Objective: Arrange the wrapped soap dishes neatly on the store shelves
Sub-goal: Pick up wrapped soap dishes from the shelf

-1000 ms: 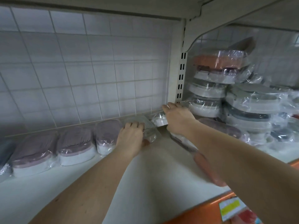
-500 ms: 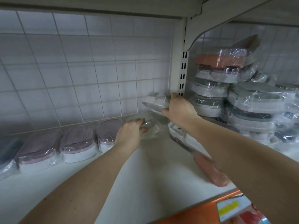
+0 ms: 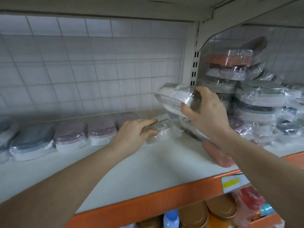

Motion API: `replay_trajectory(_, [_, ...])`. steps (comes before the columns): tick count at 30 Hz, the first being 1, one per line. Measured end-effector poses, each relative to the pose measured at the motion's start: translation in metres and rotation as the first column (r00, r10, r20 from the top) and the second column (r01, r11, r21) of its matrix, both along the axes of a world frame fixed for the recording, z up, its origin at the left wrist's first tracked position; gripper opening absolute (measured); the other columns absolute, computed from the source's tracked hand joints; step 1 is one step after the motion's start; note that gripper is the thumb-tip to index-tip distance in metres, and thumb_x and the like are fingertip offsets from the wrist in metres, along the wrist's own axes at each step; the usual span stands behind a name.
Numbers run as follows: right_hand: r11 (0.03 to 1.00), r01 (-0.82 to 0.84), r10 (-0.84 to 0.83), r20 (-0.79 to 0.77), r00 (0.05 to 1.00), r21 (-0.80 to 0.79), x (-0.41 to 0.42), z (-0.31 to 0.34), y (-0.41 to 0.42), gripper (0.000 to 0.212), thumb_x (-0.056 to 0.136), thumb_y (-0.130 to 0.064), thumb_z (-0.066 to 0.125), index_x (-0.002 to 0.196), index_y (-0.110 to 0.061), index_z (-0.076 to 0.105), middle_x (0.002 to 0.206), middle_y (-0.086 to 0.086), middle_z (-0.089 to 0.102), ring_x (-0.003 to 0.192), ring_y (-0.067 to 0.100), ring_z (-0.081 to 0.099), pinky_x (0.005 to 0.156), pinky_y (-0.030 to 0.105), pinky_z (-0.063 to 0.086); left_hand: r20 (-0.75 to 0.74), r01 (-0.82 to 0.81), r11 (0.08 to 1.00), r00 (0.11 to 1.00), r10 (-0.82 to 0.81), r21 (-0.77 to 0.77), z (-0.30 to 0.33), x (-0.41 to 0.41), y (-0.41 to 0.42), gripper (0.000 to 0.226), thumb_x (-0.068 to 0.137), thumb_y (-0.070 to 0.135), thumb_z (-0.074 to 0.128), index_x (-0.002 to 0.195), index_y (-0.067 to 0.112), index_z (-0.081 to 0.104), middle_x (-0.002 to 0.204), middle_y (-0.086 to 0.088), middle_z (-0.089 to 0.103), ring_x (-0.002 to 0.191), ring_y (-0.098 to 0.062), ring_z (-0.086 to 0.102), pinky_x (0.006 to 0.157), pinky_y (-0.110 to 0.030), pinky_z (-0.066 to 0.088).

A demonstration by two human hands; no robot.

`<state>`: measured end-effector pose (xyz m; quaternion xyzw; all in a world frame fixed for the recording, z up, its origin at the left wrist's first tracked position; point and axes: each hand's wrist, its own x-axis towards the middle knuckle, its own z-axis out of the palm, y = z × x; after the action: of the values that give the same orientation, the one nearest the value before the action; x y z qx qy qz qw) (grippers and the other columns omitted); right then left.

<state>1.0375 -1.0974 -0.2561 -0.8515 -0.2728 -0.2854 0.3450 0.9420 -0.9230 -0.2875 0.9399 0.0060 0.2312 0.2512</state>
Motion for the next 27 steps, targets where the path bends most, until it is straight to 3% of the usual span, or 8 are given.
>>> replay_trajectory(3, [0.985, 0.041, -0.028, 0.079, 0.996, -0.165, -0.024, -0.022, -0.003, 0.054, 0.077, -0.035, 0.069, 0.123, -0.009, 0.054, 0.115, 0.009, 0.060, 0.112, 0.029, 0.049, 0.087, 0.035, 0.039, -0.094, 0.032, 0.990, 0.995, -0.019, 0.140, -0.003, -0.041, 0.014, 0.039, 0.089, 0.025, 0.060, 0.128, 0.020, 0.057, 0.133, 0.001, 0.056, 0.121, -0.012, 0.050, 0.085, -0.007, 0.027])
replay_trajectory(6, [0.940, 0.017, 0.032, 0.137, 0.990, -0.340, -0.048, -0.049, -0.001, 0.052, 0.067, -0.033, 0.074, 0.107, -0.003, 0.063, 0.098, 0.016, 0.065, 0.096, 0.037, 0.059, 0.078, 0.040, 0.047, -0.156, 0.023, 0.976, 0.988, 0.011, 0.214, -0.009, -0.073, 0.029, 0.041, 0.090, 0.026, 0.060, 0.130, 0.020, 0.055, 0.135, 0.002, 0.054, 0.125, -0.014, 0.047, 0.093, -0.010, 0.026])
replay_trajectory(10, [0.812, -0.045, 0.075, 0.028, 0.997, -0.583, -0.081, -0.058, 0.010, 0.059, 0.073, -0.045, 0.071, 0.121, -0.016, 0.054, 0.120, 0.004, 0.057, 0.119, 0.026, 0.045, 0.095, 0.037, 0.030, -0.202, 0.021, 0.972, 0.979, 0.028, 0.235, -0.022, -0.098, 0.037, 0.037, 0.087, 0.029, 0.063, 0.123, 0.019, 0.059, 0.126, 0.003, 0.057, 0.119, -0.014, 0.049, 0.095, -0.019, 0.031])
replay_trajectory(13, [0.830, -0.132, 0.021, -0.205, 0.978, -0.543, -0.098, -0.055, 0.021, 0.056, 0.075, -0.059, 0.063, 0.118, -0.023, 0.056, 0.125, -0.002, 0.052, 0.126, 0.019, 0.036, 0.104, 0.036, 0.025, -0.230, 0.006, 0.979, 0.972, 0.042, 0.203, -0.029, -0.102, 0.034, 0.038, 0.086, 0.036, 0.061, 0.119, 0.019, 0.056, 0.125, 0.002, 0.050, 0.120, -0.015, 0.044, 0.096, -0.021, 0.030])
replay_trajectory(16, [0.913, -0.045, -0.082, -0.290, 0.953, -0.406, -0.101, -0.054, 0.036, 0.053, 0.080, -0.055, 0.061, 0.121, -0.021, 0.056, 0.133, 0.006, 0.047, 0.127, 0.026, 0.038, 0.103, 0.038, 0.032, -0.216, -0.088, 0.985, 0.969, 0.118, 0.145, -0.036, -0.097, 0.022, 0.047, 0.083, 0.048, 0.060, 0.117, 0.018, 0.049, 0.128, 0.000, 0.038, 0.124, -0.019, 0.034, 0.101, -0.028, 0.030])
replay_trajectory(18, [0.940, 0.001, -0.135, -0.367, 0.920, -0.342, -0.098, -0.057, 0.047, 0.067, 0.080, -0.055, 0.062, 0.136, -0.022, 0.042, 0.146, 0.011, 0.031, 0.136, 0.030, 0.027, 0.108, 0.042, 0.031, -0.201, -0.149, 0.982, 0.965, 0.171, 0.120, -0.041, -0.090, 0.014, 0.059, 0.081, 0.053, 0.059, 0.126, 0.020, 0.042, 0.139, -0.004, 0.028, 0.131, -0.026, 0.026, 0.106, -0.039, 0.030])
replay_trajectory(21, [0.918, 0.033, -0.236, -0.477, 0.847, -0.396, -0.089, -0.066, 0.059, 0.079, 0.082, -0.062, 0.052, 0.146, -0.026, 0.023, 0.154, 0.014, 0.013, 0.141, 0.037, 0.013, 0.111, 0.044, 0.022, -0.245, -0.201, 0.967, 0.941, 0.235, 0.157, -0.050, -0.078, 0.007, 0.070, 0.081, 0.061, 0.051, 0.141, 0.032, 0.028, 0.151, -0.005, 0.010, 0.137, -0.037, 0.014, 0.109, -0.051, 0.027])
replay_trajectory(27, [0.905, 0.109, -0.274, -0.366, 0.889, -0.412, -0.086, -0.081, 0.060, 0.063, 0.090, -0.057, 0.041, 0.143, -0.024, 0.031, 0.146, 0.022, 0.025, 0.131, 0.041, 0.027, 0.107, 0.044, 0.027, -0.182, -0.245, 0.955, 0.944, 0.274, 0.168, -0.060, -0.072, 0.008, 0.068, 0.083, 0.056, 0.053, 0.143, 0.033, 0.029, 0.151, -0.009, 0.015, 0.123, -0.040, 0.037, 0.101, -0.038, 0.034])
